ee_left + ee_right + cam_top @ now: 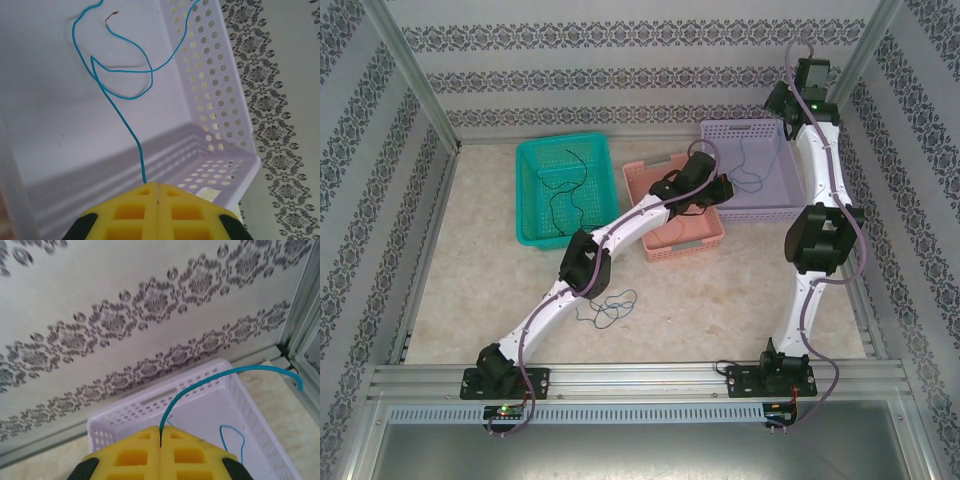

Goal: Untangle the cables

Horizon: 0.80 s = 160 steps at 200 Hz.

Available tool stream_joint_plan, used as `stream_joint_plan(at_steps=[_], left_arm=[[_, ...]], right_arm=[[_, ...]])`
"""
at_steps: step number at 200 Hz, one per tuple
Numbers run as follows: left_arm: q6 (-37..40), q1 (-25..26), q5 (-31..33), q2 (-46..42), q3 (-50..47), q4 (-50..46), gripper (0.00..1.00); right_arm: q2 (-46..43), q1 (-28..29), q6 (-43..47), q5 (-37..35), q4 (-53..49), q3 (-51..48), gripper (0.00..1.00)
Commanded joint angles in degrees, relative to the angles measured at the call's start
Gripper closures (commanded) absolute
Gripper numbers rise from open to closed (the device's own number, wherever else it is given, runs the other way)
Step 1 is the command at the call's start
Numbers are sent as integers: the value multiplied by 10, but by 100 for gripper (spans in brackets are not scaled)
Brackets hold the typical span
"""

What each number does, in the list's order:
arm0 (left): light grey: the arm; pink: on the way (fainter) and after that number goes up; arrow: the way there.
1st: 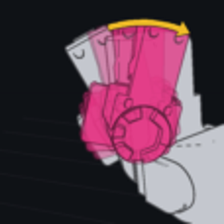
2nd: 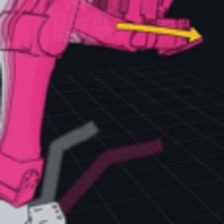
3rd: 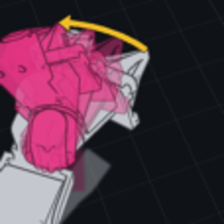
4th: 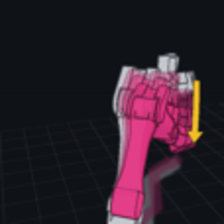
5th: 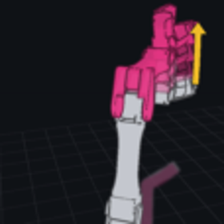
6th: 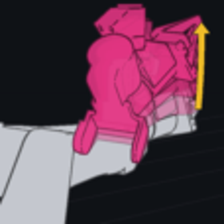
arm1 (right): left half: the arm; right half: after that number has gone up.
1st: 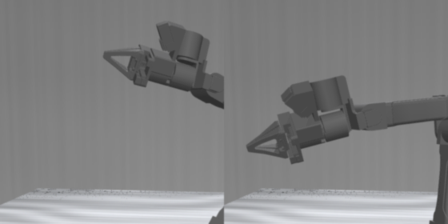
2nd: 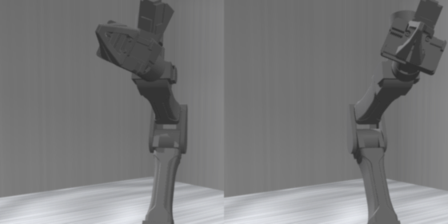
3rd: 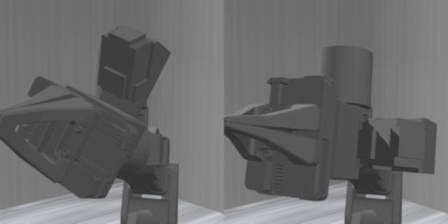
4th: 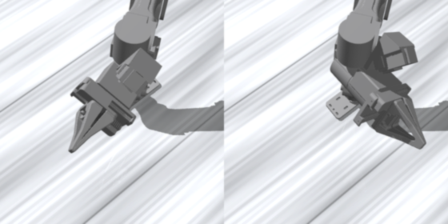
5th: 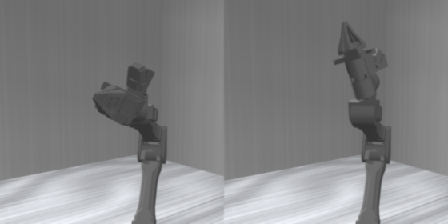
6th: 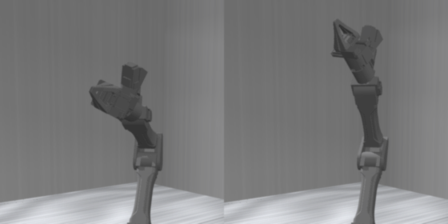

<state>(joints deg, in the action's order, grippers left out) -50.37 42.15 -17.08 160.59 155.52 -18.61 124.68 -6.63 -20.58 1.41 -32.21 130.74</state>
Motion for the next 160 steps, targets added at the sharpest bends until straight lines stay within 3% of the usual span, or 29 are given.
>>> stream_joint_plan(at_steps=[1,23,44,86,117,142,160], left_arm=[[-12,8,-4,-16,31,41,84],[-11,10,-10,-29,31,26,42],[-6,9,-7,-50,31,11,26],[-2,5,-30,-82,29,-26,17],[6,3,-25,-119,26,-46,17],[10,-1,-6,-156,17,-64,17],[12,-8,1,-179,7,-87,18]], right_arm=[[1,-3,12,8,-16,-19,100],[17,-4,17,10,-31,-21,100],[40,-3,16,14,-58,-4,100],[85,-3,5,27,-94,23,100],[124,-1,-5,67,-119,58,100],[165,-1,-11,87,-178,133,74],[153,-1,-17,81,-179,132,61]])
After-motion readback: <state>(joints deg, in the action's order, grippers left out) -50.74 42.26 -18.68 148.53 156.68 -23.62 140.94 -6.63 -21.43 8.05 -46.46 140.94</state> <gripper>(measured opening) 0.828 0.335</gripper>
